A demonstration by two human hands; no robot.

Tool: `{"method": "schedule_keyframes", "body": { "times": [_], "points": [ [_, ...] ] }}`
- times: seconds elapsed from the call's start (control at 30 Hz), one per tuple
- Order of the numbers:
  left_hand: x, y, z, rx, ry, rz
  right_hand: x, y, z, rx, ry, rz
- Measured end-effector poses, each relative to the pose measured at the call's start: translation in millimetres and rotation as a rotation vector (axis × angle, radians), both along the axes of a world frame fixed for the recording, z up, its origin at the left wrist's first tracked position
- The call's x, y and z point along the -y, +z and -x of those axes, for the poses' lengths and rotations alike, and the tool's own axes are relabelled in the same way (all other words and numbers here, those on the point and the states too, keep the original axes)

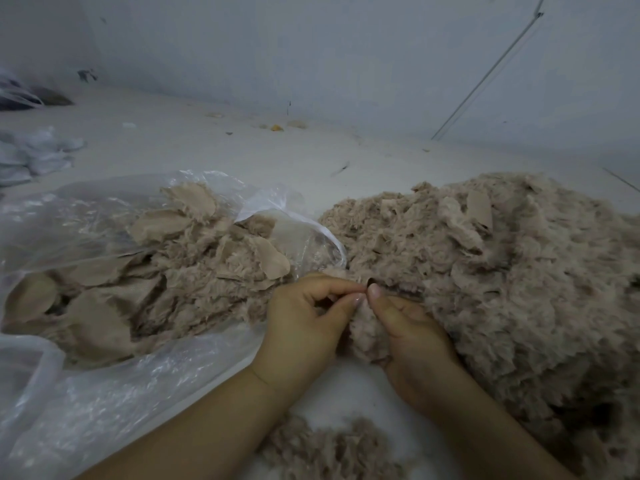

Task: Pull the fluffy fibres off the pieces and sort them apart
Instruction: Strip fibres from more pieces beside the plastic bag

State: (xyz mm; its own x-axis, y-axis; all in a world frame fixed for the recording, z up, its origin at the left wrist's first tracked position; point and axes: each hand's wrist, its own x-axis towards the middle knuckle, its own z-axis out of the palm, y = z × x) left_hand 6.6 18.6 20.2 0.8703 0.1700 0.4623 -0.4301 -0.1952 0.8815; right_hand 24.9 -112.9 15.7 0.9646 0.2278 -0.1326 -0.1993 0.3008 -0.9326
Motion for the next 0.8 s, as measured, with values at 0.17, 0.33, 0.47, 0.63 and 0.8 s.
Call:
{"method": "schedule_keyframes", "body": {
  "times": [0.17,0.33,0.47,0.63,0.8],
  "points": [
    [-1.1,1.1,-2.8,-0.108,-0.013,0.176,-1.2,3.1,2.3,-0.054,-0.018,-0.038],
    [-3.1,2.4,-5.7,-0.223,-0.201,0.278,-0.9,4.9,2.4,-0.051,-0.054,-0.025],
    [-5.1,1.7,-6.3,-0.29,-0.343,0.272,0.6,5.2,1.2,-0.069,-0.06,-0.008],
    [-5.4,0.4,-7.1,-0.4,-0.384,0.329,2.8,1.4,0.0,-0.061,-0.021,-0.008],
    [-4.3,-1.3,-11.2,-0.477,-0.434,0.449,5.5,-0.9,0.0,-0.017,0.042,-0.015]
  ]
}}
